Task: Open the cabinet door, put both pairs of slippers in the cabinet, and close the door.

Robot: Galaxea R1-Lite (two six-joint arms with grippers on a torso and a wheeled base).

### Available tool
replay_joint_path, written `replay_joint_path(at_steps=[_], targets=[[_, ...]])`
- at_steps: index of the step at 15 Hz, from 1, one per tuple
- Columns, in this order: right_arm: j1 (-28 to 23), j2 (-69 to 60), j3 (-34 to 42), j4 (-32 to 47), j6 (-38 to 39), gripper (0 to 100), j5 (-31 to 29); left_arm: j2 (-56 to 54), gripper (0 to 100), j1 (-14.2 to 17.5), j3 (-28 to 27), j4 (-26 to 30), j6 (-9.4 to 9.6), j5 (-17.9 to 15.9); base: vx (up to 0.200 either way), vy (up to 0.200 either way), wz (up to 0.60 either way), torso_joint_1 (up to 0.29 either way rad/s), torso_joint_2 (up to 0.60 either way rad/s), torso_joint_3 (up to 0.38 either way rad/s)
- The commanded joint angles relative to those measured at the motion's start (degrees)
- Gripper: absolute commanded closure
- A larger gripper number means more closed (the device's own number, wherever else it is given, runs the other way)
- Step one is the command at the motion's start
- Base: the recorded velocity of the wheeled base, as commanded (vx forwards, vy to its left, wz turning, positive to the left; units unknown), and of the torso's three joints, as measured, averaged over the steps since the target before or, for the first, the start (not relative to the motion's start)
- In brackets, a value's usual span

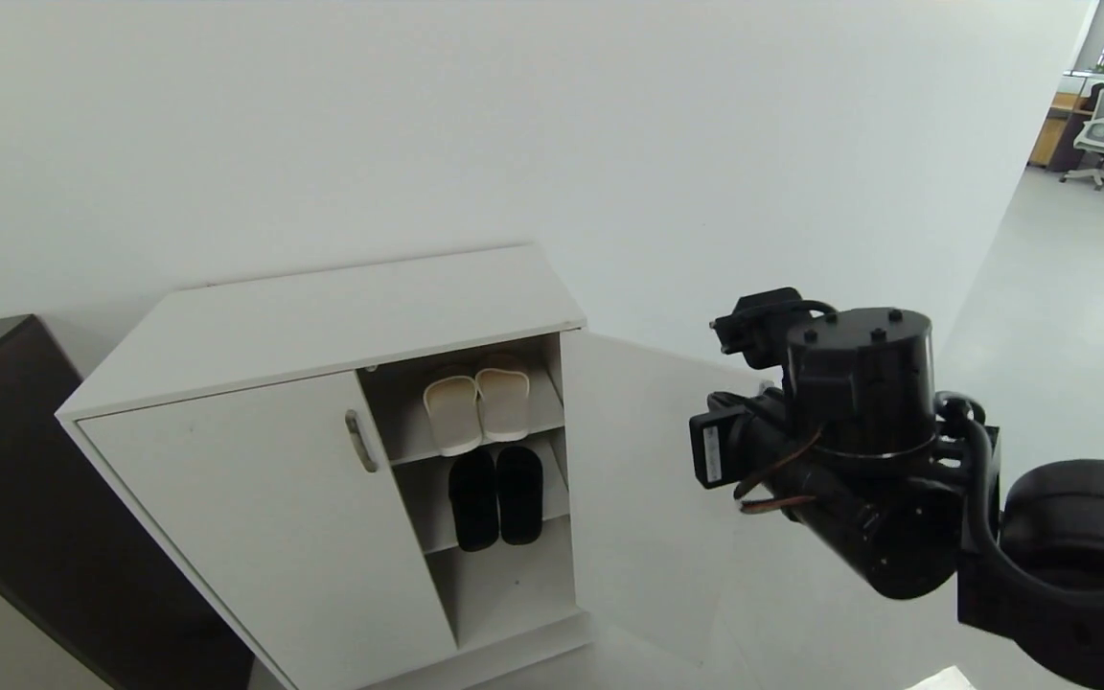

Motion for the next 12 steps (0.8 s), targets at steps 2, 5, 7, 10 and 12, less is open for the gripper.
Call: replay_joint_path(at_steps=[2, 5, 7, 10, 12], targets=[[-3.7, 0.8, -5.3, 1.7, -0.7, 100, 1.5, 0.0, 100, 0.1, 0.0, 0.0, 0.0, 0.0, 0.0, 0.0, 0.0, 0.0, 0.0, 0.0], [-8.2, 2.6, -14.6, 10.0, 0.9, 100, 2.2, 0.0, 100, 0.1, 0.0, 0.0, 0.0, 0.0, 0.0, 0.0, 0.0, 0.0, 0.0, 0.0], [-10.1, 4.9, -19.4, 13.1, 2.5, 100, 4.4, 0.0, 100, 0.0, 0.0, 0.0, 0.0, 0.0, 0.0, 0.0, 0.0, 0.0, 0.0, 0.0], [-11.4, 7.6, -22.0, 13.7, 2.6, 100, 4.4, 0.0, 100, 0.0, 0.0, 0.0, 0.0, 0.0, -0.133, 0.0, 0.0, 0.005, 0.0, 0.003], [-12.1, 8.8, -22.8, 13.5, 2.6, 100, 4.5, 0.0, 100, 0.0, 0.0, 0.0, 0.0, 0.0, -0.1, 0.0, 0.0, 0.011, 0.0, -0.006]])
